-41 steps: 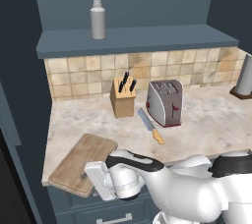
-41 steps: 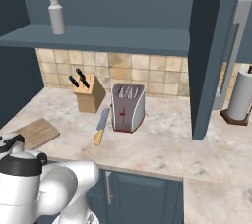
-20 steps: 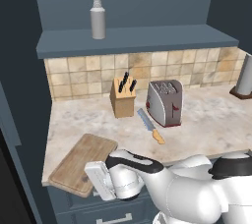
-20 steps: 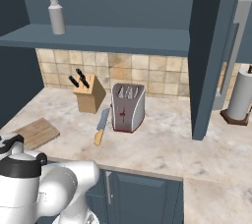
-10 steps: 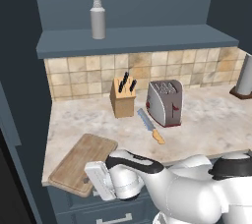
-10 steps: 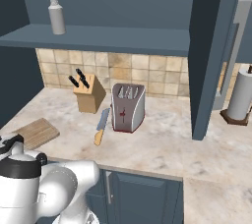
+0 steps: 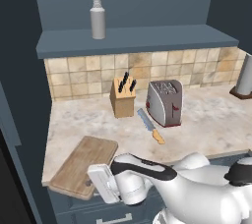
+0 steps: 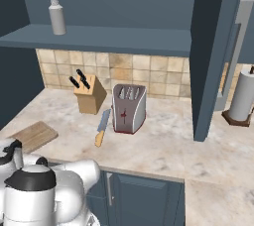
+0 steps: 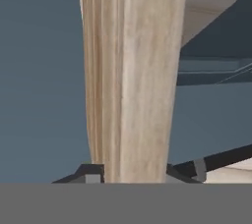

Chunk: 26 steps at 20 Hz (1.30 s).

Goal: Move the cutting board and knife to the sink. Then move spray from the cabinet to the counter.

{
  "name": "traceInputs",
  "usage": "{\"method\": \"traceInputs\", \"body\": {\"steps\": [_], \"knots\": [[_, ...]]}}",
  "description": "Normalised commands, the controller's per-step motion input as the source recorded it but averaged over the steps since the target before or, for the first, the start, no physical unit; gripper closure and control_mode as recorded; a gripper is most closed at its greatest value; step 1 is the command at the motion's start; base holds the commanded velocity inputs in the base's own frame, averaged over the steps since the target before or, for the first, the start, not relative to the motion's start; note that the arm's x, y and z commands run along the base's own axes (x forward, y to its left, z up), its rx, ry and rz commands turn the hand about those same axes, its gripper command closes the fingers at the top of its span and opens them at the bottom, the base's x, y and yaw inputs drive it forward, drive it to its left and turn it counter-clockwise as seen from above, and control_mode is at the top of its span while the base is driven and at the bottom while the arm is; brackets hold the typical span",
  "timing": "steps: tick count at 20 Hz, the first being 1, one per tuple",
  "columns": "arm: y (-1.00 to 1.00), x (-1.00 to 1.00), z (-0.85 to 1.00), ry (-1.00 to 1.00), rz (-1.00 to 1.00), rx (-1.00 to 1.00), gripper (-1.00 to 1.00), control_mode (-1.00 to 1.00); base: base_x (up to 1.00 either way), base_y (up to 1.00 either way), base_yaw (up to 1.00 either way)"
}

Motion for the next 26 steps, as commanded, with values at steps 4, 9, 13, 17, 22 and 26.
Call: {"method": "traceInputs", "body": {"steps": [4, 9, 13, 17, 22, 26], "knots": [[-0.29, -0.22, 0.63, 0.14, 0.0, 0.01, 1.0, -1.0, 0.0, 0.0, 0.0], [-0.15, 0.17, 0.61, 0.36, 0.0, -0.07, 1.0, -1.0, 0.0, 0.0, 0.0], [-0.1, 0.39, 0.53, 0.49, 0.0, -0.11, 1.0, -1.0, 0.0, 0.0, 0.0], [-0.06, 0.49, 0.54, 0.47, -0.01, -0.13, 1.0, -1.0, 0.0, 0.0, 0.0], [-0.03, 0.61, 0.16, 0.31, -0.09, -0.16, 1.0, -1.0, 0.0, 0.0, 0.0], [-0.06, 0.44, 0.0, 0.08, -0.1, -0.05, 1.0, -1.0, 0.0, 0.0, 0.0]]}}
